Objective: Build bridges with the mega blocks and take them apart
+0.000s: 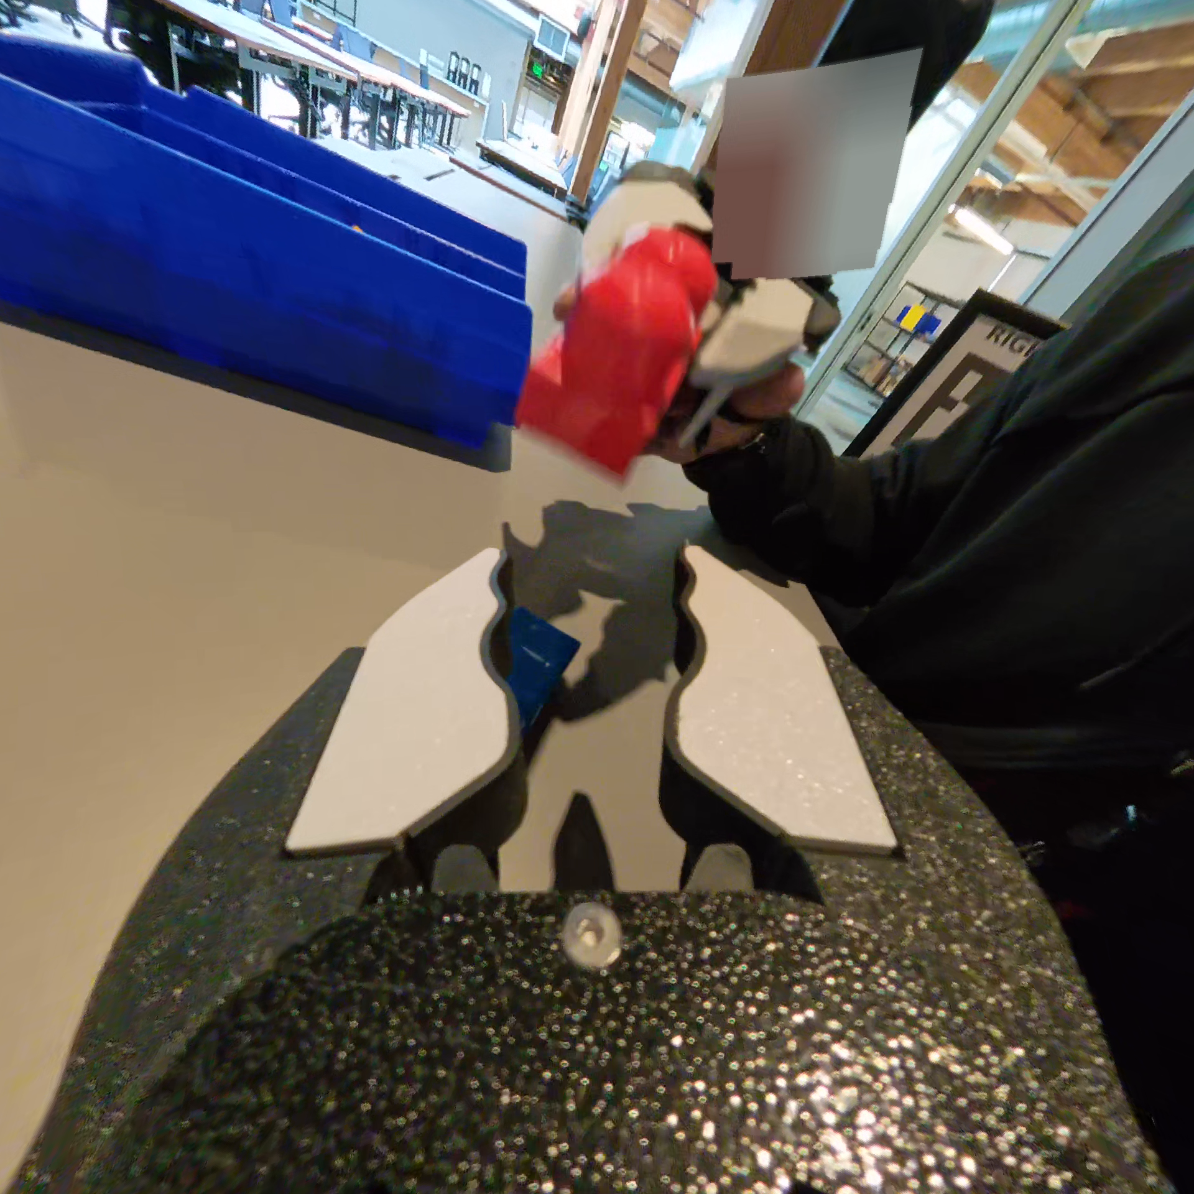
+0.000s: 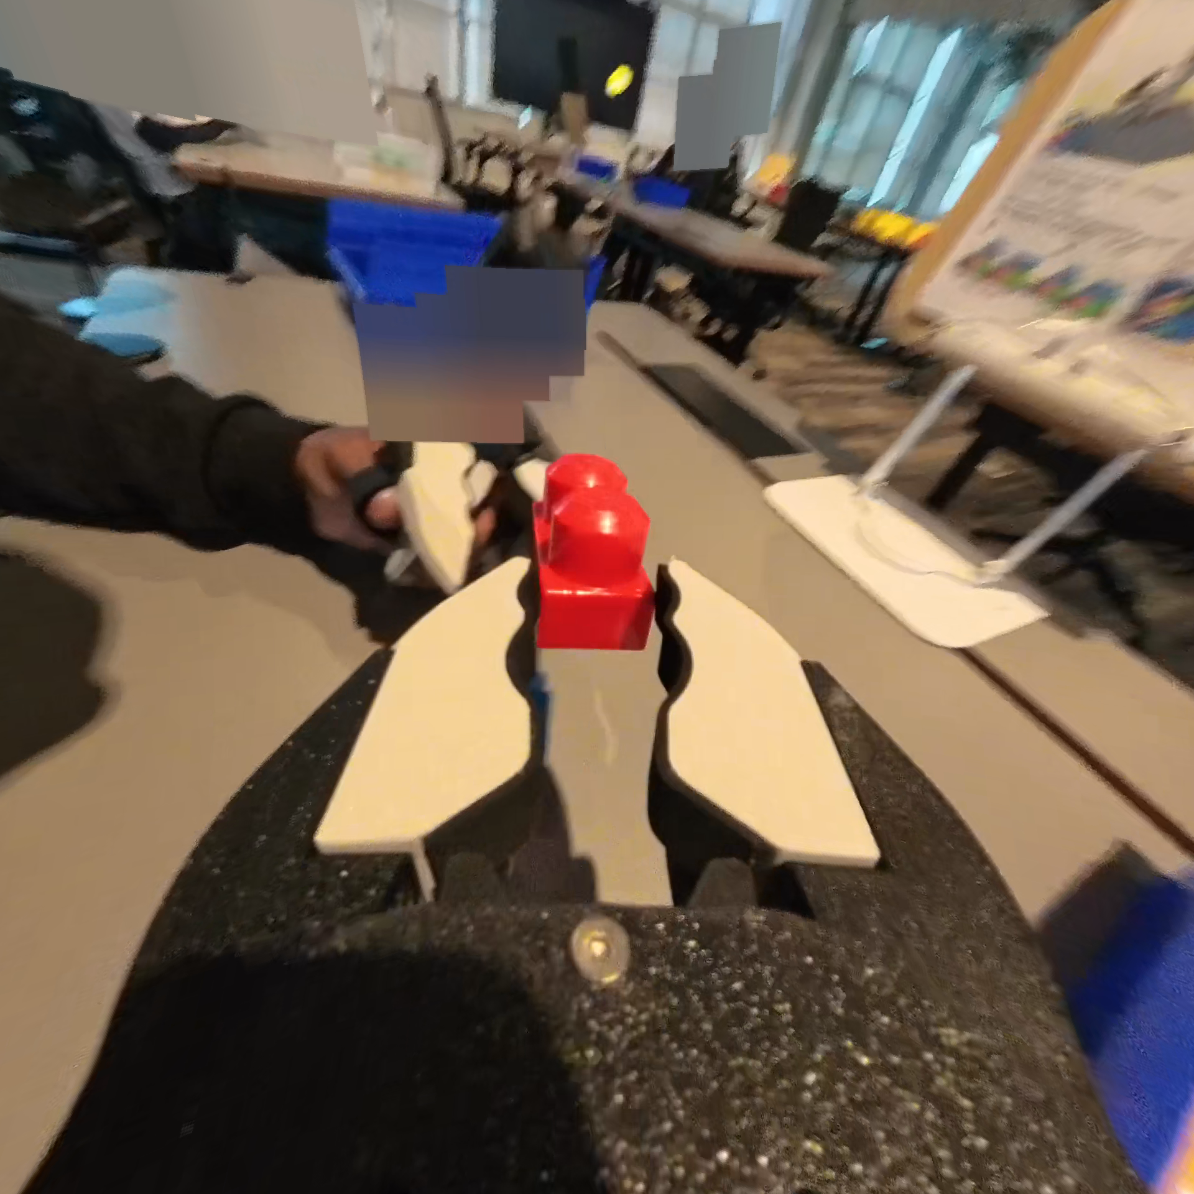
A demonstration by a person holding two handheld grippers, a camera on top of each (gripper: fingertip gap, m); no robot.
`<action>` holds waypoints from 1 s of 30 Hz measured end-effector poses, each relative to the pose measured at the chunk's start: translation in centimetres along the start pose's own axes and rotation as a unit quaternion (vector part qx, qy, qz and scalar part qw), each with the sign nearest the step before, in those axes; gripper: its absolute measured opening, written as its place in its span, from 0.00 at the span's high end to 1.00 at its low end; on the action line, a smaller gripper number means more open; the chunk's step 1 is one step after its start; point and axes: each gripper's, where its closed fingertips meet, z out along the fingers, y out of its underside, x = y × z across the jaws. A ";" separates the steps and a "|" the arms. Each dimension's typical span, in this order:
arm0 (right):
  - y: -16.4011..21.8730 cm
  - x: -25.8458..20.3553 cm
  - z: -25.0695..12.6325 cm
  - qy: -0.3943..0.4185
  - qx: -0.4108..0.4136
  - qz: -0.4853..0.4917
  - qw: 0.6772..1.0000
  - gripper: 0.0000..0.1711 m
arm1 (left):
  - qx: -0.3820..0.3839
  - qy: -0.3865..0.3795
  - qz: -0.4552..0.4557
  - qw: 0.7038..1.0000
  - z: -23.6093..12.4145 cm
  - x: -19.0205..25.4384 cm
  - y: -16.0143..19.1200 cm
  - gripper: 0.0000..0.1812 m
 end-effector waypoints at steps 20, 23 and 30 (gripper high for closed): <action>9.5 21.4 -15.5 0.429 -0.132 0.095 0.888 0.70 | 0.001 -0.019 -0.037 0.999 -0.5 -1.0 0.1 0.76; 6.0 18.9 -13.4 0.370 -0.068 0.055 0.925 0.70 | 0.002 -0.028 -0.036 0.999 -0.7 -1.4 0.0 0.76; -0.7 3.3 -4.4 0.053 0.007 -0.073 0.996 0.78 | 0.006 -0.055 -0.037 0.998 -2.1 -2.8 -0.2 0.76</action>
